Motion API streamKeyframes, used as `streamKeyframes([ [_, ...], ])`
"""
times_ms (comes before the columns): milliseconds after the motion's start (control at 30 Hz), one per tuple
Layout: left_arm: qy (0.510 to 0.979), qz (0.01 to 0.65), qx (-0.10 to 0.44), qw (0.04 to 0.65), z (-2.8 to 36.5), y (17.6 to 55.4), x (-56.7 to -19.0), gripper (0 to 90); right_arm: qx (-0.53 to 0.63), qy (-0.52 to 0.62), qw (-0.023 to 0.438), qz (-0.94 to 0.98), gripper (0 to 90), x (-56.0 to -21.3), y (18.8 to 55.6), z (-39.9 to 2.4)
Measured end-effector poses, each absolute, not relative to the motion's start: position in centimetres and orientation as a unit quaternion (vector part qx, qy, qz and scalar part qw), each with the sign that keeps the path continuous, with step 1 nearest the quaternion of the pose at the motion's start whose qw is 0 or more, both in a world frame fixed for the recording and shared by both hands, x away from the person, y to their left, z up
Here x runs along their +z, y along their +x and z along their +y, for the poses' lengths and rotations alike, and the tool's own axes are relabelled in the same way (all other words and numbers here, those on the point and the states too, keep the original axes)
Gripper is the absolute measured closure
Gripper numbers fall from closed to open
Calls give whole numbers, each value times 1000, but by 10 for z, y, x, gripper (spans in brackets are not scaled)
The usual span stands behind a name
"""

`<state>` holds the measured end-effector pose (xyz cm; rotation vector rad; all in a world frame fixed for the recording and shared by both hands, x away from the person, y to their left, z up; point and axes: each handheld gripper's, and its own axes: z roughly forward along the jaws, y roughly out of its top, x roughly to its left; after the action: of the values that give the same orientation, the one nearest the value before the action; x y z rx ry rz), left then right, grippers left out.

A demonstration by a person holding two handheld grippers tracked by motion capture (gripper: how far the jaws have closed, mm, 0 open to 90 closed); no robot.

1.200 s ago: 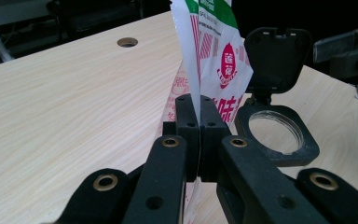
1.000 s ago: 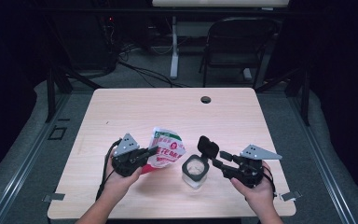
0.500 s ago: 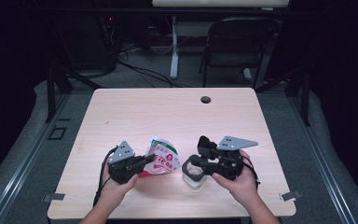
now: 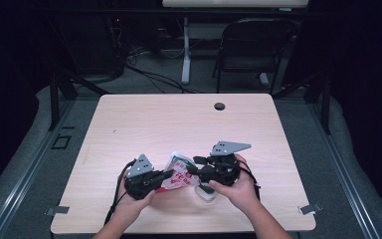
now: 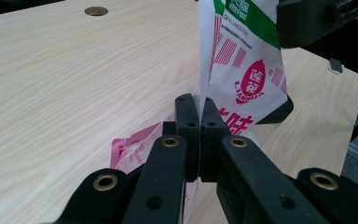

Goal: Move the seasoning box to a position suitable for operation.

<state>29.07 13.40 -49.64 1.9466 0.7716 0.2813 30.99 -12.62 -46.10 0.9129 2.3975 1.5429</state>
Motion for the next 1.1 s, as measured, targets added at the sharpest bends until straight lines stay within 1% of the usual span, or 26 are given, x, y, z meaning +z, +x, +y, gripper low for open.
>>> streamKeyframes([
  [167,800,320,113,495,135,293,-495,900,506,305,65,804,635,-464,314,-121],
  [300,798,322,111,497,134,296,-495,900,499,305,53,809,660,-467,318,-118],
  [567,800,325,107,493,133,300,-494,900,480,308,49,820,691,-475,324,-112],
  [667,800,323,105,494,131,300,-495,900,467,308,49,828,729,-478,326,-108],
  [967,801,323,105,492,129,299,-497,900,452,309,41,836,779,-483,330,-102],
  [1100,800,323,105,495,128,298,-499,900,449,311,35,837,830,-484,332,-102],
])
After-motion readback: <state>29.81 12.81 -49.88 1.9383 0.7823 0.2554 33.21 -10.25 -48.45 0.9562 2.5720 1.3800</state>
